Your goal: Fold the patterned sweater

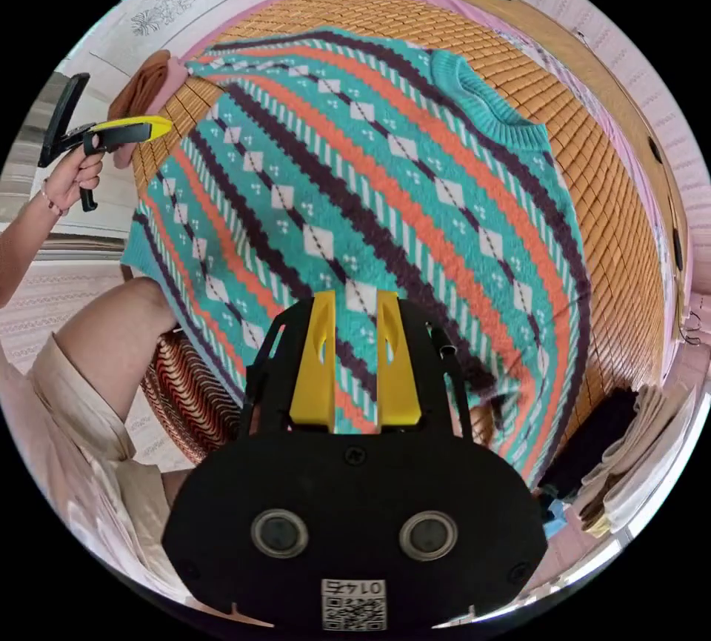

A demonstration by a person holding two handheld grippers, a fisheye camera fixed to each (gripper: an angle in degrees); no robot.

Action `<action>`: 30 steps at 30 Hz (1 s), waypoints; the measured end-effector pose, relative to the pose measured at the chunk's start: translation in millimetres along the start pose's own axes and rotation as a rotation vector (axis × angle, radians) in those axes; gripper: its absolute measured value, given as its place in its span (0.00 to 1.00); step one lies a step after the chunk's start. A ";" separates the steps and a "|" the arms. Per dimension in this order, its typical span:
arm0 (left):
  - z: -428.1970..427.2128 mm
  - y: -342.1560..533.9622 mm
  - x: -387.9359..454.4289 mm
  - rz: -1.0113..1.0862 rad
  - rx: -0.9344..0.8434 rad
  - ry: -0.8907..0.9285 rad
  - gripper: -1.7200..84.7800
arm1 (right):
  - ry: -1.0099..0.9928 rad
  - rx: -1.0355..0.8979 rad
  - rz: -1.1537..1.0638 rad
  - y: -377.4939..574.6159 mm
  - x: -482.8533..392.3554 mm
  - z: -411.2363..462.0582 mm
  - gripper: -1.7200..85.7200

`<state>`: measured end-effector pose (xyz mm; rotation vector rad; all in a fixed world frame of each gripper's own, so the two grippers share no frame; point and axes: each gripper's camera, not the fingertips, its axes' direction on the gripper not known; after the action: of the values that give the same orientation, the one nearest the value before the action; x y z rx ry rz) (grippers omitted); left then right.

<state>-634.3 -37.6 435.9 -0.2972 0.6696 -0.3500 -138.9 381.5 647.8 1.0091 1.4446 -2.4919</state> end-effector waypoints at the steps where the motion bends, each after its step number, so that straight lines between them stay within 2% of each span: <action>1: 17.0 3.1 10.6 0.016 -0.032 0.014 0.08 | 0.023 -0.032 0.009 15.3 1.4 -1.0 0.11; 4: 79.6 13.0 66.5 0.166 -0.106 0.058 0.08 | 0.094 -0.113 0.049 77.0 -0.7 -4.1 0.09; 7: 135.4 22.8 104.1 0.327 -0.163 -0.055 0.08 | 0.107 -0.183 0.089 113.6 -9.7 18.0 0.08; 8: 165.5 30.6 110.2 0.381 -0.224 -0.113 0.07 | 0.146 -0.075 0.163 126.9 -13.0 9.2 0.08; 9: 194.1 41.1 112.2 0.431 -0.279 -0.162 0.07 | 0.164 -0.050 0.217 135.7 -13.7 6.2 0.08; 10: 194.6 48.0 113.6 0.475 -0.222 -0.177 0.07 | 0.166 -0.048 0.234 138.9 -12.8 3.1 0.08; 12: 212.0 69.7 116.0 0.635 -0.192 -0.228 0.06 | 0.120 -0.040 0.297 152.0 0.0 -10.1 0.08; 16: 232.8 60.2 104.0 0.588 -0.293 -0.195 0.03 | -0.044 0.087 0.411 194.8 32.5 -32.3 0.06; 17: 236.4 55.0 102.5 0.578 -0.313 -0.187 0.02 | -0.146 0.143 0.476 214.4 48.1 -40.8 0.05; 18: 238.6 51.5 103.5 0.585 -0.296 -0.188 0.01 | -0.258 0.217 0.537 237.7 64.1 -48.6 0.03; 20: 238.0 45.6 107.1 0.599 -0.198 -0.186 0.01 | -0.362 0.327 0.675 279.2 88.0 -61.1 0.02; 22: 241.9 34.4 113.3 0.595 -0.141 -0.183 0.01 | -0.325 0.456 0.850 327.7 108.2 -78.3 0.03; 24: 252.0 18.8 130.7 0.612 -0.036 -0.136 0.01 | -0.247 0.617 1.058 392.5 132.4 -97.3 0.09; 30: 341.5 -26.5 206.8 0.820 0.005 0.011 0.05 | -0.091 0.755 1.392 508.2 182.6 -108.5 0.17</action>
<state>-267.9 -92.8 587.0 0.0013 0.7439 0.4304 -31.1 233.2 128.4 1.2594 -0.3792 -1.7772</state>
